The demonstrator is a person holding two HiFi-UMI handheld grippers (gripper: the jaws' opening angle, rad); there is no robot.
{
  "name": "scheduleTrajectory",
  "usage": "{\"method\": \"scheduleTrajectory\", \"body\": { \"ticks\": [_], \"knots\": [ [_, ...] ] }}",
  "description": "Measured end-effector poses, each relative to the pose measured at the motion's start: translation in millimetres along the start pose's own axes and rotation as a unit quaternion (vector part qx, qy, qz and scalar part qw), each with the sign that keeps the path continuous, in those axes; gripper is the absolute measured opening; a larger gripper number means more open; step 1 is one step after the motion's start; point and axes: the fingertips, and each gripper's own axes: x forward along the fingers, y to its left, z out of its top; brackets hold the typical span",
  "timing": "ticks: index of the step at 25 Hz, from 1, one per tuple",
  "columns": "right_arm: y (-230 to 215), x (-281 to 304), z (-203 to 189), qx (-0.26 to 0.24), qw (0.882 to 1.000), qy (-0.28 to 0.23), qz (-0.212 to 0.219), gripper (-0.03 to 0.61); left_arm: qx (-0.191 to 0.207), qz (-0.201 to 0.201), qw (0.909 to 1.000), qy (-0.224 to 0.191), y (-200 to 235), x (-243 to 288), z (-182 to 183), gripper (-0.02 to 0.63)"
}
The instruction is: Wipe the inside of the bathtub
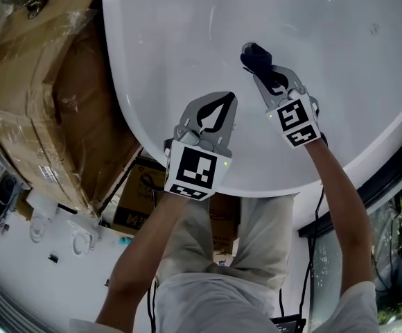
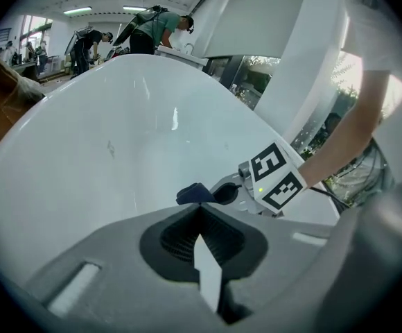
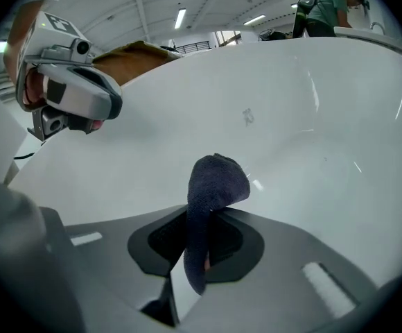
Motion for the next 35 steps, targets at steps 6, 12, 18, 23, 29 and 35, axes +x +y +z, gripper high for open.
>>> {"method": "scheduleTrajectory", "body": {
  "ticks": [6, 12, 18, 23, 29, 35],
  "knots": [
    [-14, 36, -23, 0.020, 1.000, 0.016, 0.011, 0.052, -0.021, 0.005, 0.9998, 0.002, 10, 29, -16, -0.005],
    [-17, 65, -44, 0.010, 0.999, 0.035, 0.029, 0.052, -0.027, 0.008, 0.9996, 0.009, 18, 55, -33, -0.005],
    [-22, 88, -66, 0.015, 0.998, 0.051, 0.024, 0.052, -0.021, 0.013, 0.9995, 0.022, 25, 73, -46, -0.005],
    [-26, 110, -88, 0.018, 0.997, 0.078, 0.023, 0.054, -0.024, 0.016, 0.9994, 0.021, 32, 81, -49, -0.005],
    [-16, 133, -121, 0.017, 0.991, 0.130, 0.043, 0.054, -0.040, 0.016, 0.9989, 0.018, 41, 84, -57, -0.005],
    [-5, 150, -144, 0.023, 0.984, 0.163, 0.072, 0.054, -0.038, 0.009, 0.9990, 0.023, 44, 92, -62, -0.005]
  ]
}}
